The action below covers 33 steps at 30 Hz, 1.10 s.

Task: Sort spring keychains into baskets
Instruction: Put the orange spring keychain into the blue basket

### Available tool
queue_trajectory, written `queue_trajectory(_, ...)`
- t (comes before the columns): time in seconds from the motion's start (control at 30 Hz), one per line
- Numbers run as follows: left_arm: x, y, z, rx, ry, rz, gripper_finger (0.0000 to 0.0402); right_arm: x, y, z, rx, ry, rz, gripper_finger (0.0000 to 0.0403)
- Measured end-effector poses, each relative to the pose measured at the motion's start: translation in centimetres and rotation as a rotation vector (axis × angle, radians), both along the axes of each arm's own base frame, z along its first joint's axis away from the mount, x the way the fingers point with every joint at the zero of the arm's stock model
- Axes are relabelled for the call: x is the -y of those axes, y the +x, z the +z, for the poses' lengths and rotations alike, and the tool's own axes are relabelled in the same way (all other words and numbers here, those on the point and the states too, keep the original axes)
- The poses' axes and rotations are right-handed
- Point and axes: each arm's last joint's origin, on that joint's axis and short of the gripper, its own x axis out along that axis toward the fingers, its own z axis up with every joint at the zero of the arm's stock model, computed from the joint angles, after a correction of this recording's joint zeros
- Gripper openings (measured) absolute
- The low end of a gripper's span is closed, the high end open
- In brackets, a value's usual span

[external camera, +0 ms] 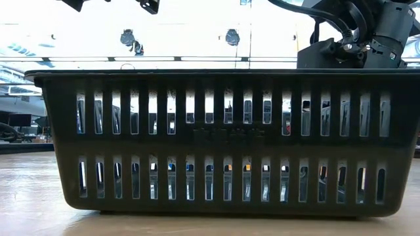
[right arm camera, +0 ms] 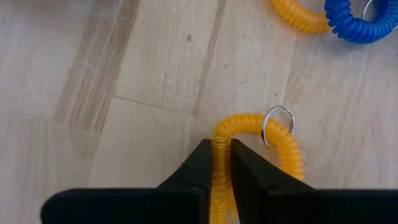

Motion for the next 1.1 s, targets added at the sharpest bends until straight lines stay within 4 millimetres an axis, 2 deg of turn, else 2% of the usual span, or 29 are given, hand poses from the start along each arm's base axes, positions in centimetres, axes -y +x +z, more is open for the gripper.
queue_trajectory(1.1, 0.0, 0.0, 0.01, 0.0, 0.0, 0.0, 0.0127, 0.35, 0.44, 0.14, 0.032, 0.03, -0.062, 0.0019)
